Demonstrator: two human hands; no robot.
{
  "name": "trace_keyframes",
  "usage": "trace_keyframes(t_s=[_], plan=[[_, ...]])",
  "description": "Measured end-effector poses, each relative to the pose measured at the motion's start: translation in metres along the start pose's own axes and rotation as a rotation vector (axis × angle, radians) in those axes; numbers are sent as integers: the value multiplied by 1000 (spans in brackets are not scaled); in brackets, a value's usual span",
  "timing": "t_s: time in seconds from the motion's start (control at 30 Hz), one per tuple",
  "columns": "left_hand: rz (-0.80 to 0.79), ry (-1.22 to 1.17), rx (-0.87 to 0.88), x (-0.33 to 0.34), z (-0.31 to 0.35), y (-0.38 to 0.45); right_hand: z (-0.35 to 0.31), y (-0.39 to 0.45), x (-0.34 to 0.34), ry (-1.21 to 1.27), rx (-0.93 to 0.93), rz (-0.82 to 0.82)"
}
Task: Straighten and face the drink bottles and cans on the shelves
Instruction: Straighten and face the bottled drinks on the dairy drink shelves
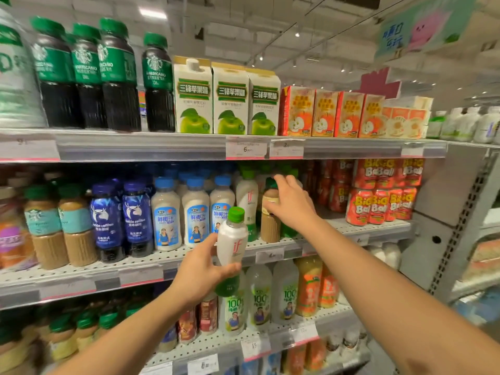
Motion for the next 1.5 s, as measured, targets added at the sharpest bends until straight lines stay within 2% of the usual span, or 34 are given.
trace_keyframes(t_s=[0.17, 0.43, 0.77, 0.97, 1.2, 1.5], plan=[[21, 6, 9, -1, 2, 6, 0, -4, -5, 106, 36, 83], [77, 44, 57, 10, 29, 20, 12, -16, 0, 200, 89, 50], [245, 97, 34, 48, 59, 76, 78, -50, -26, 273, 140, 170], [307, 294, 4, 80, 66, 103, 116, -72, -41, 289, 163, 225], [377, 490, -32, 86, 70, 111, 135, -90, -37, 293, 161, 200], [292, 672, -124, 85, 71, 125, 133, -98, -20, 323, 168, 171]])
Point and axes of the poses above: each hand's wrist, its own y-axis towards the middle knuckle, its own x-axis out of the palm, z = x × y, the point moved 10 cm from there along y, towards the middle knuckle, and after that the axes turned 7 degrees about -y, right-handed, at the moved point
